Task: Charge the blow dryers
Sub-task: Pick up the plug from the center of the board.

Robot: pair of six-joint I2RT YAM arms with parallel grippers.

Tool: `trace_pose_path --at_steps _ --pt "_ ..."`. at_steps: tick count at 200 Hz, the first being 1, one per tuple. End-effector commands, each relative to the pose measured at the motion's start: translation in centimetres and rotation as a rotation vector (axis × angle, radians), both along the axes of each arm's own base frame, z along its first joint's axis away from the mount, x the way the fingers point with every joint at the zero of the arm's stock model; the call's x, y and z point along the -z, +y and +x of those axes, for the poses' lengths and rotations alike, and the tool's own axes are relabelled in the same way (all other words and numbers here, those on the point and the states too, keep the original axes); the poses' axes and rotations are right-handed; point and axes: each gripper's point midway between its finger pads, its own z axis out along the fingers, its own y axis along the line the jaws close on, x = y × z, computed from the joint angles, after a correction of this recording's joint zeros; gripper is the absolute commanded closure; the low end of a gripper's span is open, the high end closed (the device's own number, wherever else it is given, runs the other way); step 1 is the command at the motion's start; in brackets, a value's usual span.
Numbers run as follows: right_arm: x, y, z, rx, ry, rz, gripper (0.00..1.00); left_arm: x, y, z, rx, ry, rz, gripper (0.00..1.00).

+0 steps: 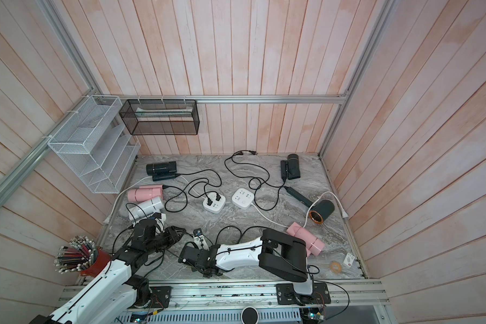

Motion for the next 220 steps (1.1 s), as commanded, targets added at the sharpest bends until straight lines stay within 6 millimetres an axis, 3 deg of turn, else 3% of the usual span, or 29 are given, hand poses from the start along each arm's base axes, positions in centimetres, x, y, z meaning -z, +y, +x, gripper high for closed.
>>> trace_pose_path --at_steps 1,45,81,130,156,220 --pt "-2.7 -0.7 1.1 -0.004 -0.057 0.067 0.78 -0.7 -1.0 0.0 0.060 -0.053 -0.049 0.53" --pt "-6.7 -3.4 2.5 -0.054 -0.062 0.229 0.81 -4.0 -4.3 -0.8 0.215 -0.222 -0.223 0.51" --pt "-10.7 -5.5 3.4 -0.140 -0.037 0.436 0.84 -9.4 -7.3 -2.6 0.390 -0.429 -0.385 0.50" --pt "-16.5 -7.9 4.1 -0.278 -0.024 0.673 0.86 -13.5 -9.2 -4.3 0.524 -0.521 -0.522 0.48" --pt "-19.0 -8.8 3.9 -0.351 -0.014 0.763 0.86 -15.7 -10.2 -4.6 0.577 -0.569 -0.548 0.41" --pt "-23.7 -9.5 2.0 -0.507 -0.021 0.918 0.86 -19.6 -12.0 -4.8 0.683 -0.632 -0.637 0.44"
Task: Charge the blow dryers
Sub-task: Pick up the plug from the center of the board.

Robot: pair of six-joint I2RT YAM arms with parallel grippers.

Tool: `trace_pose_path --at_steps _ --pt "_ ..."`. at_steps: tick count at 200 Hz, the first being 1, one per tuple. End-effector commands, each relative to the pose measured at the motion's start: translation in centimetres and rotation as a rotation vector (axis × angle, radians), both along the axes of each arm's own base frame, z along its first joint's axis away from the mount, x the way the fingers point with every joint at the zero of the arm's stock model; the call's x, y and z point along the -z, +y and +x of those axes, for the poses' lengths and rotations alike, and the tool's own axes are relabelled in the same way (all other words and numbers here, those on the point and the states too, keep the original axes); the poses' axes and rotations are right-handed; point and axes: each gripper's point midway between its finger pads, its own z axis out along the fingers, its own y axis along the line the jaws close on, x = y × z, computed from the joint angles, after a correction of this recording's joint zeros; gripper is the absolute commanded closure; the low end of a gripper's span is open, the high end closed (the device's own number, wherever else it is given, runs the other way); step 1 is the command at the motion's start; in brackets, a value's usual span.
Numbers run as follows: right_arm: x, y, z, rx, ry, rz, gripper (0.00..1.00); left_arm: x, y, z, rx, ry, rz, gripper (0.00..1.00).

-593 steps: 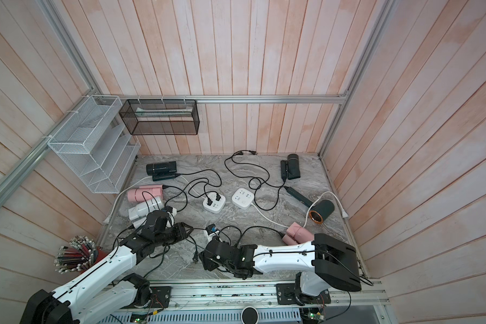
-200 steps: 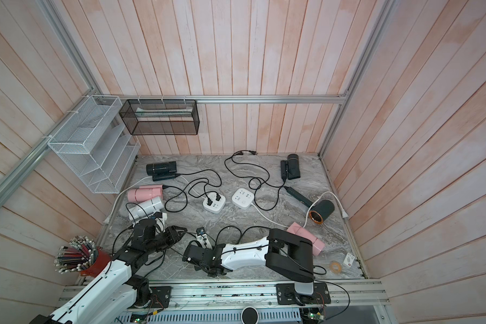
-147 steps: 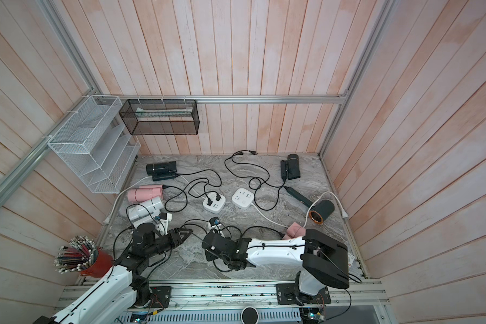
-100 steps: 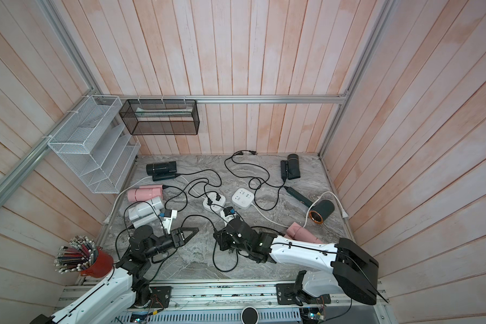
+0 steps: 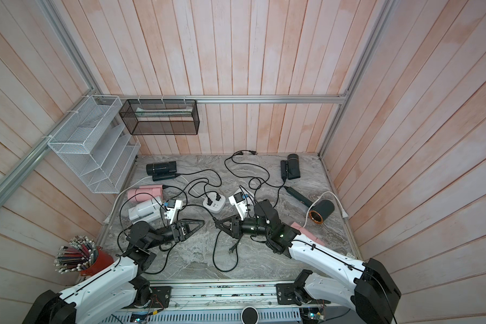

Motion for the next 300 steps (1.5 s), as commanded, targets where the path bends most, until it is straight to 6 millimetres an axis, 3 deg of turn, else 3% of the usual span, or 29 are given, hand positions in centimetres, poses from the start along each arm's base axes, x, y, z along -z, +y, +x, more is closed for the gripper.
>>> trace_pose_path --at_steps 1,57,95,224,259,300 --pt "-2.4 0.0 -2.0 -0.113 -0.042 0.091 0.86 -2.9 -0.7 -0.9 0.069 -0.089 -0.056 0.44" --pt "-4.0 -0.4 -3.3 -0.167 -0.067 0.152 0.88 -4.8 -2.1 -0.8 0.124 -0.110 -0.079 0.49" --pt "-4.3 -0.6 -3.6 -0.181 -0.076 0.171 0.89 -5.3 -3.0 -1.8 0.197 -0.100 -0.099 0.56" --pt "-4.5 -0.7 -3.4 -0.178 -0.080 0.195 0.89 -5.3 -3.3 -3.1 0.248 -0.117 -0.093 0.83" --pt "-4.2 -0.7 -3.2 -0.171 -0.076 0.184 0.79 -5.4 -3.4 -2.9 0.240 -0.123 -0.095 0.87" --pt "-3.1 -1.1 -2.2 -0.092 -0.068 0.132 0.51 -3.6 -3.6 -1.0 0.155 -0.100 -0.021 0.89"
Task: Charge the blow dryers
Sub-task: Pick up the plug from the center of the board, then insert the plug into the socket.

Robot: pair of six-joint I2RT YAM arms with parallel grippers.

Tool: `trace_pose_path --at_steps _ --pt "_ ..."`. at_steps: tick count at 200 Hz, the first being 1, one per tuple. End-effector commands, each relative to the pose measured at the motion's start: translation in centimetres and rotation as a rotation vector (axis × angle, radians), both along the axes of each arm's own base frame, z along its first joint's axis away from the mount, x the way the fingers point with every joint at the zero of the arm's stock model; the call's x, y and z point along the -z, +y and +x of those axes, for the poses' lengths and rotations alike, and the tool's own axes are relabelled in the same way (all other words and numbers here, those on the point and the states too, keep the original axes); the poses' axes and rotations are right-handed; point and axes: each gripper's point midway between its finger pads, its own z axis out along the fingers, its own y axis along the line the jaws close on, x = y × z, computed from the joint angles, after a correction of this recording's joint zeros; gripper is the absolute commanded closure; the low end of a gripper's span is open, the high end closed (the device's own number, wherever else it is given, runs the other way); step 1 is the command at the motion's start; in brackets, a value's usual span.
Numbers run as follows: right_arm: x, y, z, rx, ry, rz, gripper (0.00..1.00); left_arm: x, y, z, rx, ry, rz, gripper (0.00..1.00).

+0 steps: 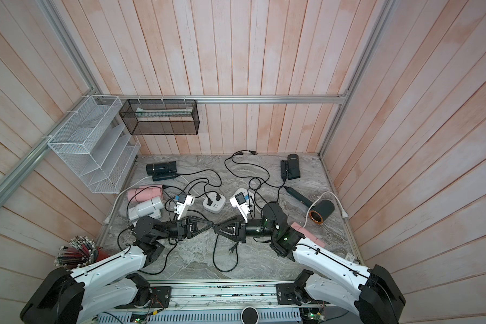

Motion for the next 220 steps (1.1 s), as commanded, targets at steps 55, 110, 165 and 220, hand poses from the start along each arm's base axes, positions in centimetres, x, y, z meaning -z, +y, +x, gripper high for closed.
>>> trace_pose_path --at_steps 55,110,165,220 --pt "1.9 -3.2 4.5 0.363 -0.044 -0.131 0.22 4.1 0.9 6.8 -0.231 -0.053 0.280 0.90" --pt "2.9 -6.3 7.3 0.588 -0.147 -0.274 0.02 7.4 1.9 13.3 -0.411 -0.148 0.636 0.92" --pt "3.5 -8.1 9.0 0.714 -0.204 -0.340 0.01 9.9 3.0 17.7 -0.553 -0.273 0.951 0.92" --pt "4.7 -9.4 10.4 0.813 -0.220 -0.395 0.01 11.0 2.6 19.3 -0.643 -0.295 1.044 0.92"
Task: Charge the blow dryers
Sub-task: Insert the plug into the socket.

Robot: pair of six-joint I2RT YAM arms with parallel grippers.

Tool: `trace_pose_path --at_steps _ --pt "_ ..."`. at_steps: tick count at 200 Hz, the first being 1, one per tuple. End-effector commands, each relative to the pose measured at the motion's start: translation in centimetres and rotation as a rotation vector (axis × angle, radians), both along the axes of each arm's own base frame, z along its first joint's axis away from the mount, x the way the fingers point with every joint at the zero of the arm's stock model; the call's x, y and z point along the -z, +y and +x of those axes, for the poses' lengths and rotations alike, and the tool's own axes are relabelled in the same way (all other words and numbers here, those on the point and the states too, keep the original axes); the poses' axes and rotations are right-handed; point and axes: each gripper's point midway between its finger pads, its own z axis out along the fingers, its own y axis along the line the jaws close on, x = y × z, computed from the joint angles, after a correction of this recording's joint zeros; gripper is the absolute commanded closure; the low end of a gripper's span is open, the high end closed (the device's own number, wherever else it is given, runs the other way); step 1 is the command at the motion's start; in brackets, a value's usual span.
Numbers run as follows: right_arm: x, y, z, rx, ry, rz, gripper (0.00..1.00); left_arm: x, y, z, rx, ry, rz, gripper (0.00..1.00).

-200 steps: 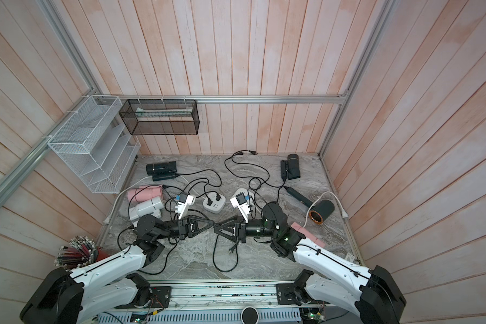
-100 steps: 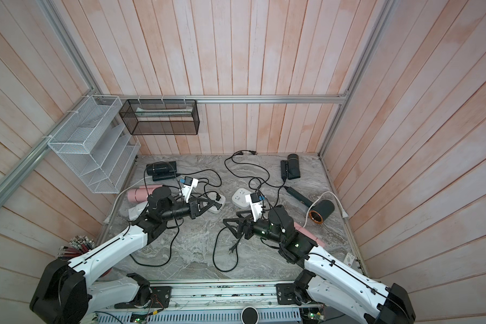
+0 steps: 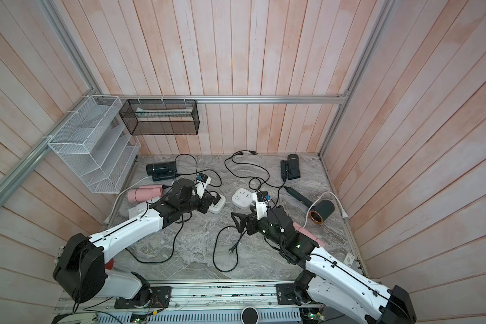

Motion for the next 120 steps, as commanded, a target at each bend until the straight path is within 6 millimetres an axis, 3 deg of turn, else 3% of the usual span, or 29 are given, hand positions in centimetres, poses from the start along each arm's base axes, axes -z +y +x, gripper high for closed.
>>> trace_pose_path --at_steps 1,120 --pt "0.4 -1.3 1.1 0.081 -0.022 -0.046 0.01 -0.2 1.0 1.7 -0.073 -0.056 0.074 0.92" --pt "2.0 -1.6 1.4 0.109 0.006 -0.074 0.01 1.8 0.8 2.9 -0.116 -0.027 0.151 0.92"
